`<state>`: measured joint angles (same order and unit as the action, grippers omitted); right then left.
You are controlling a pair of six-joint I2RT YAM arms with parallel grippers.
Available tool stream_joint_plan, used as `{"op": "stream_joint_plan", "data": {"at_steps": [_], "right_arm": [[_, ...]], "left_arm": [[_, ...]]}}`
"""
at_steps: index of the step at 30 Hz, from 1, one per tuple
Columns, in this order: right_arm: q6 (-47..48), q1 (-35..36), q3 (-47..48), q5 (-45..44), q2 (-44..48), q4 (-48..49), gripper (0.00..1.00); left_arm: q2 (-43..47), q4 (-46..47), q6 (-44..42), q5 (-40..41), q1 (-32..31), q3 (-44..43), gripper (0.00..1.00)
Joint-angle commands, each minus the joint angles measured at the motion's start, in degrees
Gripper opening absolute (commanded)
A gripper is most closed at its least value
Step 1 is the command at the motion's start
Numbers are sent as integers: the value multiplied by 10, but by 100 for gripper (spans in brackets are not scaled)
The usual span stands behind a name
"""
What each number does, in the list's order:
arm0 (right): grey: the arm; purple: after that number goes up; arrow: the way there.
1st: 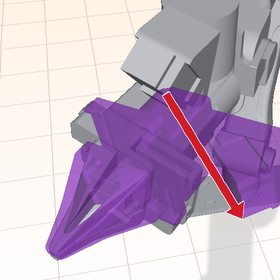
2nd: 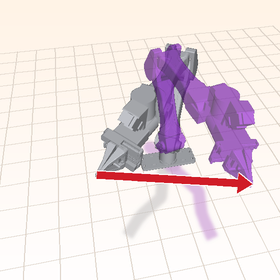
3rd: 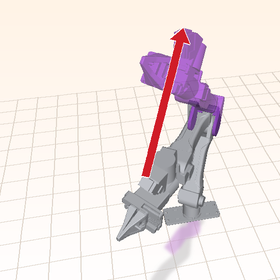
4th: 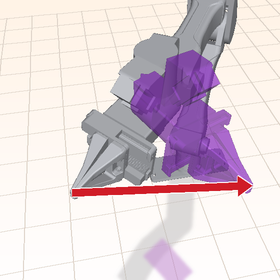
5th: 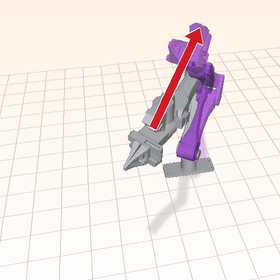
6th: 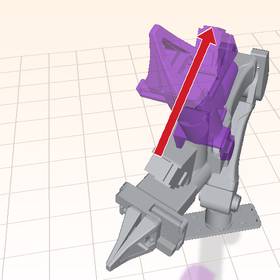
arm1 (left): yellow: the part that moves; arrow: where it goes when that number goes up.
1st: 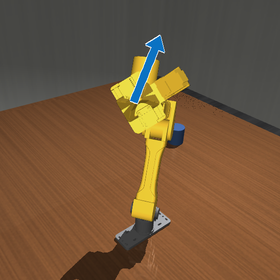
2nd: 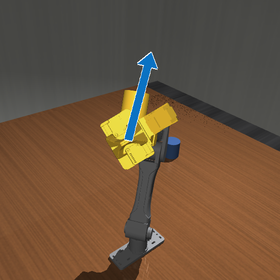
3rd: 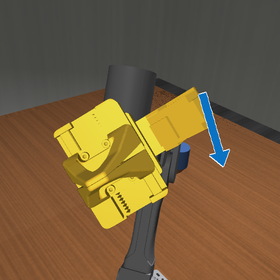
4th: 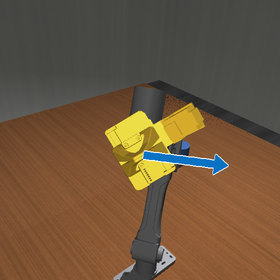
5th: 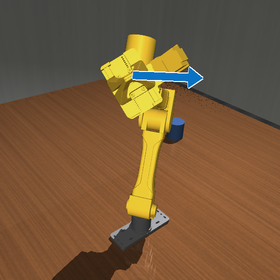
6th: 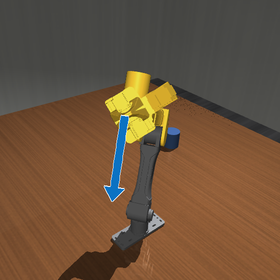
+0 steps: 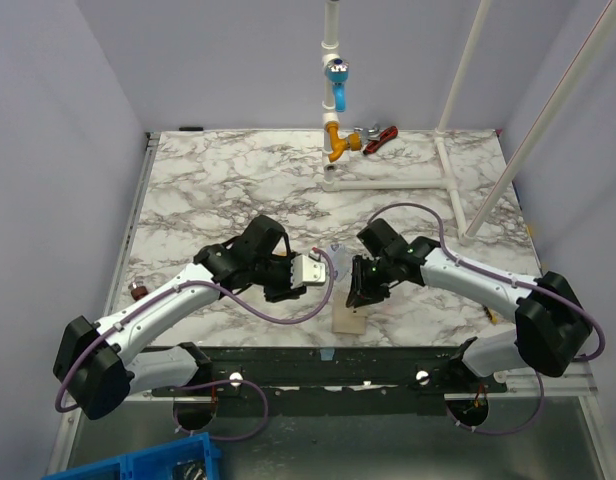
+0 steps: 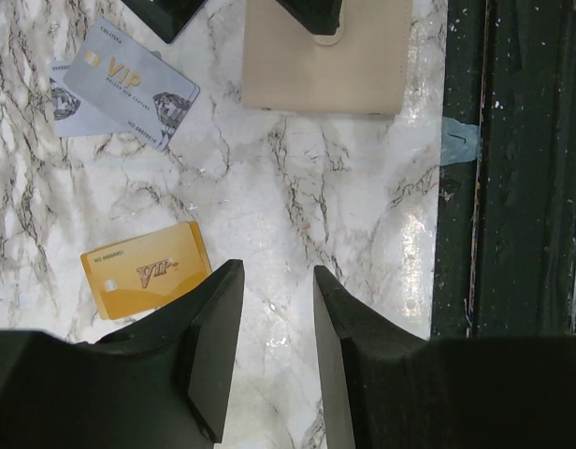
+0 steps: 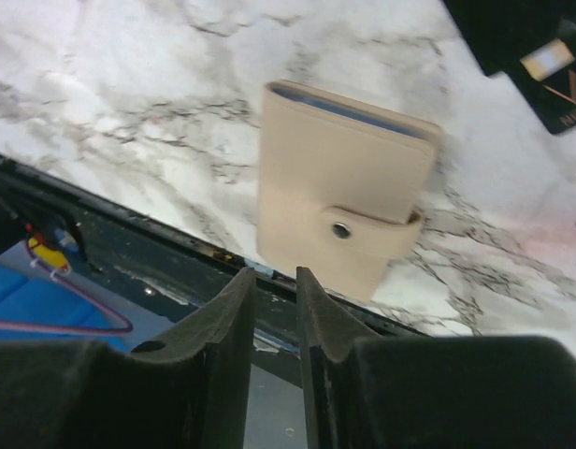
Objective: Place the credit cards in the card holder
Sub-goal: Close the card holder at the center of the board, then reset both arms
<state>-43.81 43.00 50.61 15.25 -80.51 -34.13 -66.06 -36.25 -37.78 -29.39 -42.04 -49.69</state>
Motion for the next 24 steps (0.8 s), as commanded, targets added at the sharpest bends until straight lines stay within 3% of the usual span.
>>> {"op": "stream_joint_plan", "data": {"at_steps": [1,9,11,13,14,15,18,19,21,24], "right_arm": [[9,-2,-24,-51,-4,-42,23],[-2,-1,-72,-50,-31,19,17],[-4,-1,-67,-47,-25,25,20],[-6,-2,-52,-63,-3,23,38],[-2,-2,-39,-76,9,21,59],[5,-3,-23,-95,15,18,70],[26,-19,27,-137,12,8,92],[35,-28,44,-149,9,9,98],[56,-53,68,-186,5,18,100],[87,-120,85,-240,3,39,100]], "left_arm": [[5,6,18,-23,6,12,38],[9,7,38,-24,57,-2,47],[11,-2,45,-29,87,-19,50],[20,-6,57,-42,133,-34,55],[24,-8,59,-49,164,-43,56],[29,-11,61,-57,191,-51,57],[37,-7,80,-90,292,-71,70],[37,-6,83,-102,322,-76,74],[35,10,102,-111,387,-82,83],[24,68,166,-94,471,-79,84]]}}
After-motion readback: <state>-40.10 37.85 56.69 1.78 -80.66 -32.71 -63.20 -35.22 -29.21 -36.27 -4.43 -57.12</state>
